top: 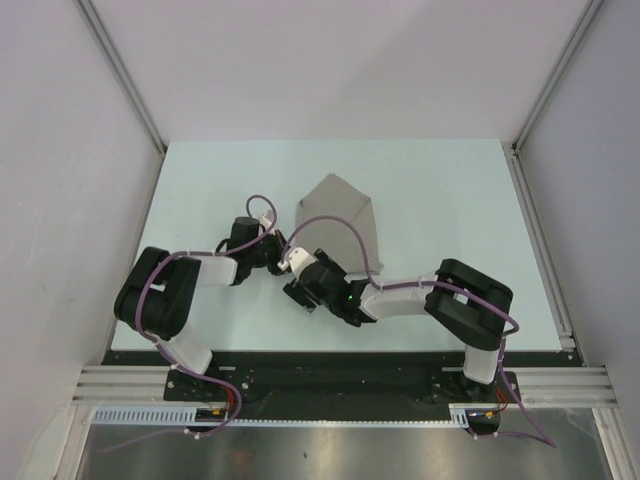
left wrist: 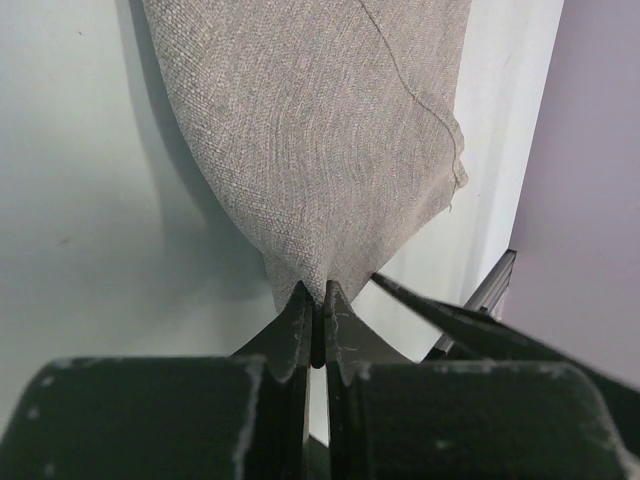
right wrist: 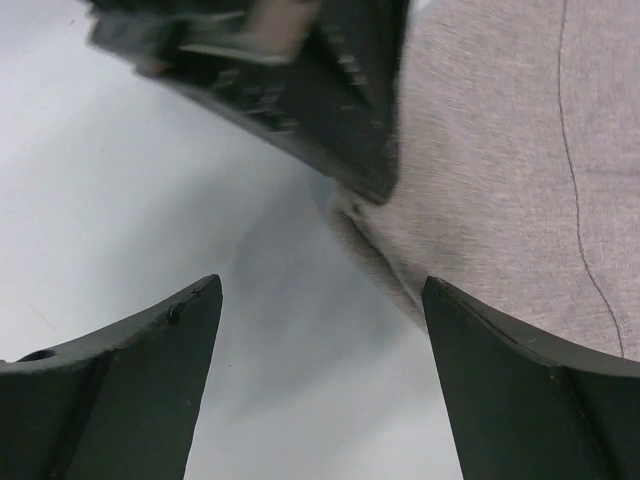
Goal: Fold the napkin, place the utensils inside, and roll it up
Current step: Fold the napkin, then roll the napkin with the utensil
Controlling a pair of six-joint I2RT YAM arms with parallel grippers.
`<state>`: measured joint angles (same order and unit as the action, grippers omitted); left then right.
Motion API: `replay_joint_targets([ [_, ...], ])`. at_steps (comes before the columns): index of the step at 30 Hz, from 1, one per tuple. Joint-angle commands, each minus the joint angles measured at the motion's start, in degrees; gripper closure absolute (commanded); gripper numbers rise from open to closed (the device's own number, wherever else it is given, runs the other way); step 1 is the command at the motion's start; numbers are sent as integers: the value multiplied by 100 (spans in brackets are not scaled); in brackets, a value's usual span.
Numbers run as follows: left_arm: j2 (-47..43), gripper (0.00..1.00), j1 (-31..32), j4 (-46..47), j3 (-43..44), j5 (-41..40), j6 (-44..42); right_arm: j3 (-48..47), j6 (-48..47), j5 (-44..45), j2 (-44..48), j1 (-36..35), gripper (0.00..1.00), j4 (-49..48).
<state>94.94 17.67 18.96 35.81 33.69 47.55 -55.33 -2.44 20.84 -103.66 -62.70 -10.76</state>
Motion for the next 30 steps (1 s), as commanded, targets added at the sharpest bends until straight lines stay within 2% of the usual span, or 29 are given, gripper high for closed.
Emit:
replay_joint_targets([
  [1, -1, 100, 8, 46, 181, 146, 53, -206, -731, 1525, -426, -356, 13, -962],
  [8, -19, 100, -53, 11, 180, 190, 61, -417, -1118, 2433, -1024, -516, 14, -1568],
  [15, -133, 100, -167, -6, 93, 243, 79, -707, -978, 2574, -1341, -252, 16, -1113],
  [24, -204, 100, -334, -50, 66, 296, 35, -92, -1241, 2855, -1043, -111, 19, -1358],
  [30, -247, 100, -387, -59, 66, 278, 53, 294, -1733, 3180, -1104, -217, 23, -2043],
])
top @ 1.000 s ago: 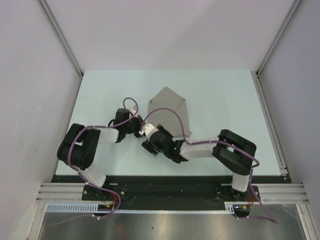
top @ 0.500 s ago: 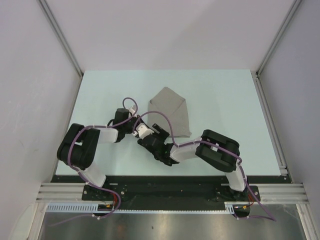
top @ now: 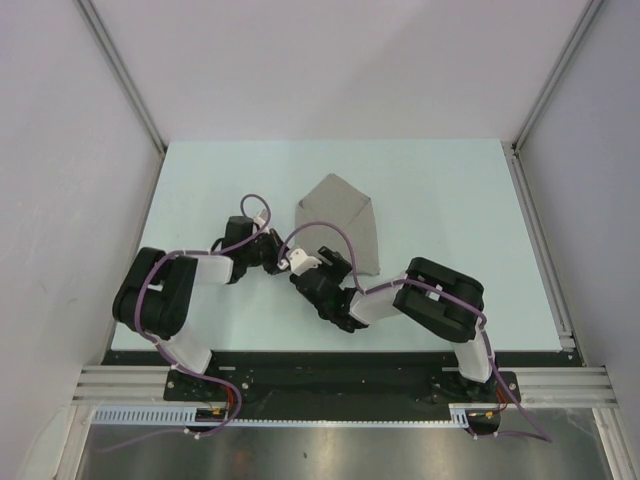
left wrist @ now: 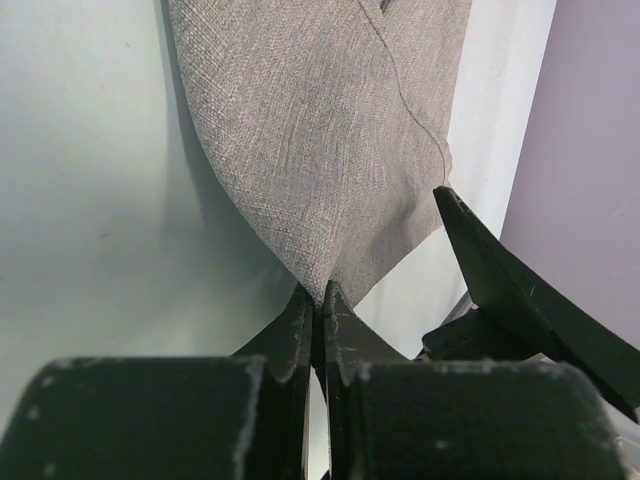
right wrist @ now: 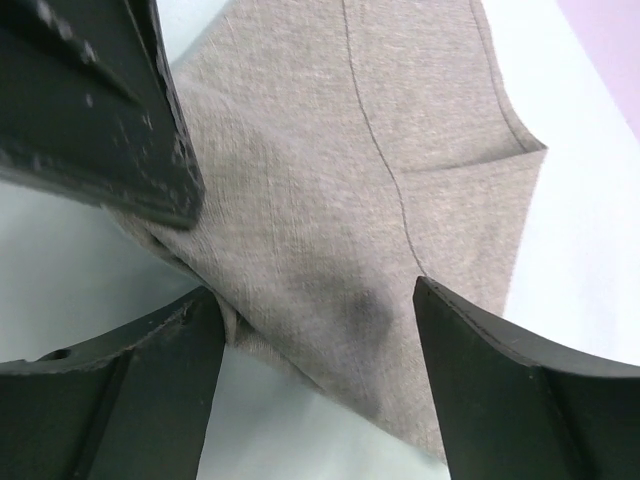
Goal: Fold the napkin, place the utensils inside, and roll it up
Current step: Roll the napkin with the utensil
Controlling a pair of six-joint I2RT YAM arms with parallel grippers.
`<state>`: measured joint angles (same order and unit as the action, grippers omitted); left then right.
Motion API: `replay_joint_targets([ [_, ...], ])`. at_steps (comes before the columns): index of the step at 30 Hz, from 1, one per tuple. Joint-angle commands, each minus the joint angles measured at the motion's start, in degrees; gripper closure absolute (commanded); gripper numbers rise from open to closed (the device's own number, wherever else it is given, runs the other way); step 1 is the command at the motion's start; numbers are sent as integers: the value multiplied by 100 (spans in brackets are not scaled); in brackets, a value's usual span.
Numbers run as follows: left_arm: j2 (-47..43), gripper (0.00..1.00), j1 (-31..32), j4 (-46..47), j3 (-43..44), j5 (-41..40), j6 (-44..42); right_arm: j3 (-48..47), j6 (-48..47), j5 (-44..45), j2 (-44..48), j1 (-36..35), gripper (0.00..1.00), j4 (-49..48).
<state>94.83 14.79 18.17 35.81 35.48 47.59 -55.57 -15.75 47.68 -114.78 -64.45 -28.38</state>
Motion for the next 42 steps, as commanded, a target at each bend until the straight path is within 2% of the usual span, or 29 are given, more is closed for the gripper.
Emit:
replay_joint_targets([
  [1, -254, 100, -107, 28, 66, 99, 40, 354, -464, 497, -18, -33, 25, -430],
  [3, -263, 100, -108, -15, 84, 108, 31, 398, -613, 497, -79, -16, 28, -580],
  [6, -263, 100, -116, -33, 110, 90, 22, 398, -719, 366, -167, 37, 38, -625],
  [10, -237, 100, -116, -25, 128, 151, -13, 459, -807, -222, -97, 169, 56, -546],
  [12, -237, 86, -116, 37, 128, 195, -13, 486, -868, -757, 34, 230, 63, -336],
  [13, -254, 78, -125, 63, 136, 230, -5, 451, -877, -952, 87, 257, 69, -196],
  [14, -280, 63, -134, 72, 145, 240, -4, 398, -851, -1354, 183, 292, 72, -20],
  [15, -315, 56, -151, 72, 145, 231, -13, 320, -790, -1549, 219, 388, 73, 495],
  [17, -490, 41, -230, 29, 137, 152, -66, 22, -589, -1892, 272, 459, 84, 1008],
  [21, -886, 31, -397, -436, 14, -164, -390, -392, -342, -2605, 509, 591, 100, 2227],
  [27, -1483, 26, -503, -832, -407, -796, -821, -1209, 62, -3334, 597, 644, 100, 4038],
  [33, -2213, 23, -512, -930, -1004, -1324, -1024, -1719, 511, -4397, 747, 784, 100, 5331],
  [38, -3057, 21, -494, -851, -1550, -1606, -1094, -2448, 669, -5311, 528, 968, 100, 6316],
  [42, -3602, 21, -328, -956, -1691, -1667, -1480, -3169, 635, -6296, 115, 1311, 100, 6942],
])
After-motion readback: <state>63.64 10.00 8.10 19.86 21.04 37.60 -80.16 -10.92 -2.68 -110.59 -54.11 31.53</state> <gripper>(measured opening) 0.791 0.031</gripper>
